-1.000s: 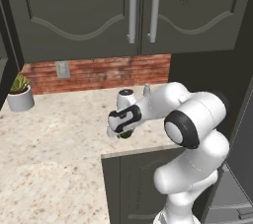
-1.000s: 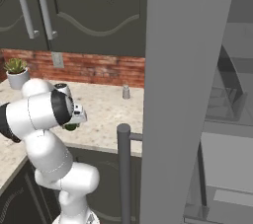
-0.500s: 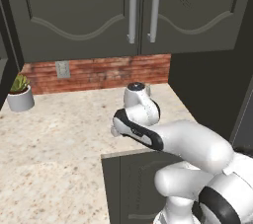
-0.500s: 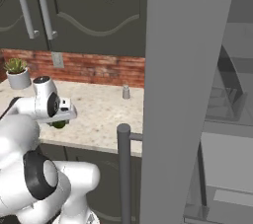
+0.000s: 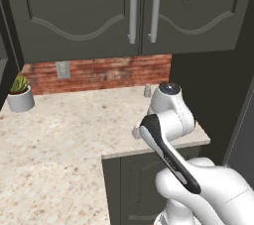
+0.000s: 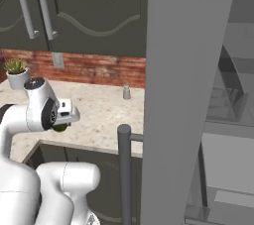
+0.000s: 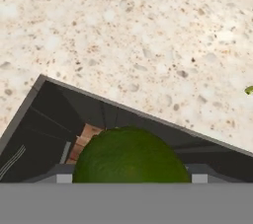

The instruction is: Place the lemon wedge and lime inside the fridge drawer. Close the drawer after placing the vegetables.

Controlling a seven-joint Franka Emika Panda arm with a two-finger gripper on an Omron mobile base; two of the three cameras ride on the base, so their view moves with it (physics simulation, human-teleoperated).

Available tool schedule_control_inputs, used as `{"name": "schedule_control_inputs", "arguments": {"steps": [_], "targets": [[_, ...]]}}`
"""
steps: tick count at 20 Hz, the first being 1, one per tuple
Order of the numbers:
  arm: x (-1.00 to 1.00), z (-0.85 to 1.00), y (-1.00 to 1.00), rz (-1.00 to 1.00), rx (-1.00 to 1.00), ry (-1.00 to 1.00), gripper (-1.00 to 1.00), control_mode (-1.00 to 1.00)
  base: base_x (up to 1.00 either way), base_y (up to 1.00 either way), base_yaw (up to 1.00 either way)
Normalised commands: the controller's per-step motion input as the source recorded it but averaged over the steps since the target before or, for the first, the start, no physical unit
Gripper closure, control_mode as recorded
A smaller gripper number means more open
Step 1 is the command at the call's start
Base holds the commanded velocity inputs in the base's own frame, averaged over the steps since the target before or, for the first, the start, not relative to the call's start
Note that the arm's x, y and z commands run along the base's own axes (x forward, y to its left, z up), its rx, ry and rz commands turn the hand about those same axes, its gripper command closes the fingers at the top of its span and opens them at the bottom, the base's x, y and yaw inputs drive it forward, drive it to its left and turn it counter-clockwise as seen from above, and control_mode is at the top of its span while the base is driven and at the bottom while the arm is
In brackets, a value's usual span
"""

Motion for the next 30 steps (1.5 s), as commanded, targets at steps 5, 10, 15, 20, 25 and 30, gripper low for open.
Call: {"name": "schedule_control_inputs", "arguments": {"steps": [5, 10, 15, 20, 25, 30], "targets": [[-0.11, 0.00, -0.29, 0.00, 0.00, 0.00, 1.00, -1.00, 0.00, 0.00, 0.00], [0.00, -0.06, 0.04, 0.00, -0.05, 0.00, 1.00, -1.00, 0.00, 0.00, 0.00], [-0.11, 0.00, 0.00, 0.00, 0.00, -0.02, 1.00, 1.00, -0.59, 0.00, 0.00], [0.00, 0.00, 0.00, 0.00, 0.00, 0.00, 1.00, 1.00, -1.00, -0.18, 0.00], [0.00, 0.00, 0.00, 0.00, 0.00, 0.00, 1.00, 1.00, -1.00, -0.66, -0.05], [0.00, 0.00, 0.00, 0.00, 0.00, 0.00, 1.00, 1.00, -0.69, -1.00, -0.12]]}}
